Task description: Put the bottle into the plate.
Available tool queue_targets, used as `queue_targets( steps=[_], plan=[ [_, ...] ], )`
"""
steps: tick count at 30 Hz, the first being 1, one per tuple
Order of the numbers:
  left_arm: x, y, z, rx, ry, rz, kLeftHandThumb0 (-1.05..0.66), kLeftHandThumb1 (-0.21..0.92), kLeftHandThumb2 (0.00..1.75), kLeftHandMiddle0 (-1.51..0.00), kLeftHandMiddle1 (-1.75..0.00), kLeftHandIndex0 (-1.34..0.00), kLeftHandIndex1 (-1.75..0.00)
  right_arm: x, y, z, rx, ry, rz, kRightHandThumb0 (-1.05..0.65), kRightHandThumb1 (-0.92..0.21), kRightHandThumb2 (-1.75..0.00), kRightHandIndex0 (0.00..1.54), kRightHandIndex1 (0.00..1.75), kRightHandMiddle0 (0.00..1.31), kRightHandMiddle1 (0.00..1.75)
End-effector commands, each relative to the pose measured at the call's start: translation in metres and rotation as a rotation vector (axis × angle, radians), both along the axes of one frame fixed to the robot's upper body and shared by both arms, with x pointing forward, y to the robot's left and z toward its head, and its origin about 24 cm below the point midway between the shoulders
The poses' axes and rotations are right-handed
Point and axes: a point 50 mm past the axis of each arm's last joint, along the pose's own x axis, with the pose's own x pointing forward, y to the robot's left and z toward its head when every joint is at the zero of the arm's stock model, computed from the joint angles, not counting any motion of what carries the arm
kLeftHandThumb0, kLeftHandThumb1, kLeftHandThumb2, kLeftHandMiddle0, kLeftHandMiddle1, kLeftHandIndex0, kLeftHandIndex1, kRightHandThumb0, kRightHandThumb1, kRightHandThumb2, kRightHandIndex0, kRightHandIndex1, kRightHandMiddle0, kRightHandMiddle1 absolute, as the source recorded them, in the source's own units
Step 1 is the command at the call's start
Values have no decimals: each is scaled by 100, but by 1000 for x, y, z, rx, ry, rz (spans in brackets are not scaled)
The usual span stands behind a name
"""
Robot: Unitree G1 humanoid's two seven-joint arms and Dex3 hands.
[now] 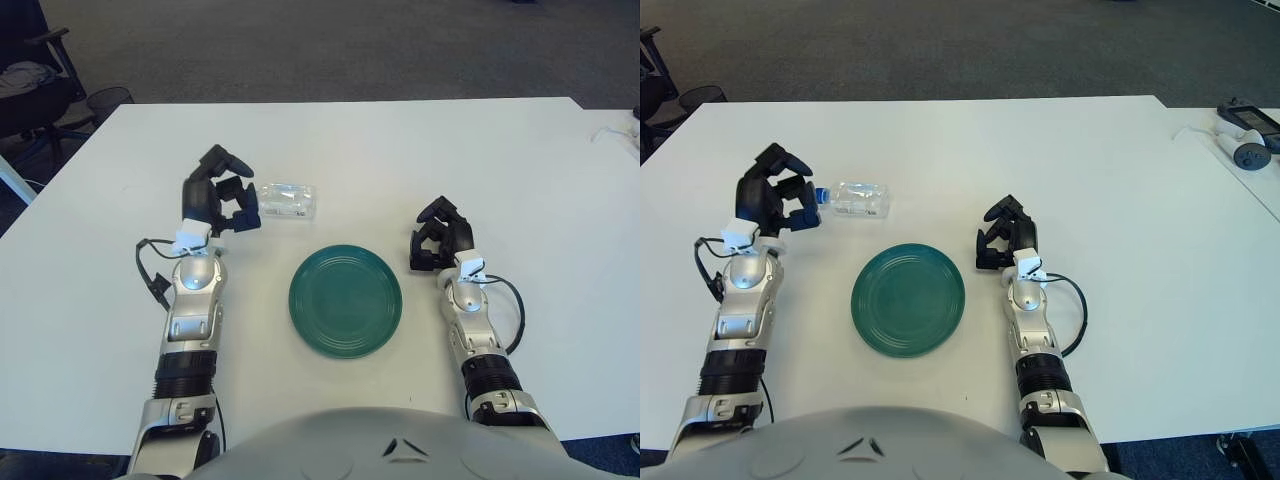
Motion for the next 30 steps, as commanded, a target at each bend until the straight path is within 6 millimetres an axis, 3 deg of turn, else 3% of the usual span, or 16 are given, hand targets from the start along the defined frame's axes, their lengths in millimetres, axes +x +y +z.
queue_targets(
  steps=[1,10,14,18,24,25,26,27,28,30],
  plan=[
    [5,-4,13,35,-57,-18,-52,18,148,-125,-175,-72,-175,-13,-1,-26,23,140,-13,0,-3,-162,85,165,61,175],
    [23,-5,18,195,-101,6,-49,24,140,-122,-175,-67,-175,-12,-2,-26,21,131,-3,0,-3,-163,85,167,61,175],
    [49,-9,16,355,-108,-22,-48,29,134,-119,-175,-62,-175,-12,-2,-26,21,133,-7,0,-4,-161,83,168,60,175],
    [63,-10,13,524,-93,-134,-47,32,131,-116,-175,-60,-175,-12,-2,-27,22,136,-13,0,-5,-160,82,169,59,175],
    [69,-9,7,854,-49,-279,-43,46,110,-80,-175,-51,-172,-12,-2,-28,23,135,-20,0,-6,-159,81,169,58,175],
    [69,-9,6,922,-29,-310,-57,52,91,-51,-170,-34,-169,-12,-2,-28,24,135,-20,0,-6,-159,81,169,58,175],
    [70,-8,3,994,-1,-347,-66,59,73,-33,-167,-23,-167,-12,-2,-28,25,134,-19,0,-6,-159,81,169,58,175],
    [70,-9,1,1097,30,-398,-71,62,66,-26,-151,-18,-163,-12,-2,-28,26,134,-15,0,-7,-159,81,169,58,175],
    [69,-9,0,1158,49,-429,-82,69,53,-17,-108,-12,-131,-12,-2,-28,27,134,-13,0,-7,-159,81,168,58,175],
    [68,-9,-2,1263,68,-477,-91,80,33,-11,-67,-6,-101,-12,-1,-27,28,134,-8,0,-7,-158,82,168,58,175]
  ],
)
